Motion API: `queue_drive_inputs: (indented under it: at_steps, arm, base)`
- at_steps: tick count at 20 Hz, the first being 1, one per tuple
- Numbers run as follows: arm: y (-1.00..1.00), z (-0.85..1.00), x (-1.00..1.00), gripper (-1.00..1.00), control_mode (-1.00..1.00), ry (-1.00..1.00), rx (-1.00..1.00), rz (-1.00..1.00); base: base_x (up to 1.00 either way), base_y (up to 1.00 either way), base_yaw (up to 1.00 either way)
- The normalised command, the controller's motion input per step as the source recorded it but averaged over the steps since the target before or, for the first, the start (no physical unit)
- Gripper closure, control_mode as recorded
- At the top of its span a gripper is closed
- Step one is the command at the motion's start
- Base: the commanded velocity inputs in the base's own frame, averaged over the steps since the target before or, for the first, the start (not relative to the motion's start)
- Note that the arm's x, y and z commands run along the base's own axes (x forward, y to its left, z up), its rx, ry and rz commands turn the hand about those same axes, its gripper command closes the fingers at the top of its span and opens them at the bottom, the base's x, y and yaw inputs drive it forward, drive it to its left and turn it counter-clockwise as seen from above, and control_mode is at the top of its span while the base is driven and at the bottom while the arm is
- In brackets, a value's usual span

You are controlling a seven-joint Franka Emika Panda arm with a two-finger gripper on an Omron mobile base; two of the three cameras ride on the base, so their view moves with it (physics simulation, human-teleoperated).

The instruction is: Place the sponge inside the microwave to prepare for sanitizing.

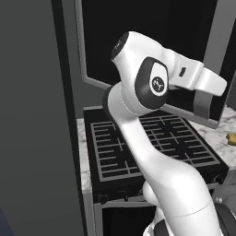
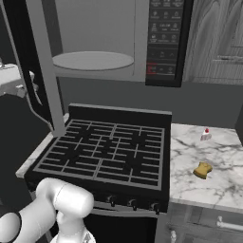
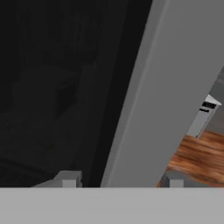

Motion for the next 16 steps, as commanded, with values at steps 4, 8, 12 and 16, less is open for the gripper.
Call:
queue_drive_inputs:
  at_steps: [4, 8, 12, 16]
  arm:
    - [0.0, 0.0, 0.0, -1.0, -1.0, 0.0, 0.0, 0.0]
    - [0.0, 0.0, 0.0, -1.0, -1.0, 0.0, 0.0, 0.0]
    - [0.0, 0.0, 0.0, -1.0, -1.0, 0.0, 0.0, 0.0]
    - [0.0, 0.0, -0.13, -1.0, -1.0, 0.0, 0.0, 0.01]
  base:
    - [0.0, 0.0, 0.0]
    - [0.0, 0.0, 0.0]
    - [0.0, 0.0, 0.0]
    - [0.0, 0.0, 0.0]
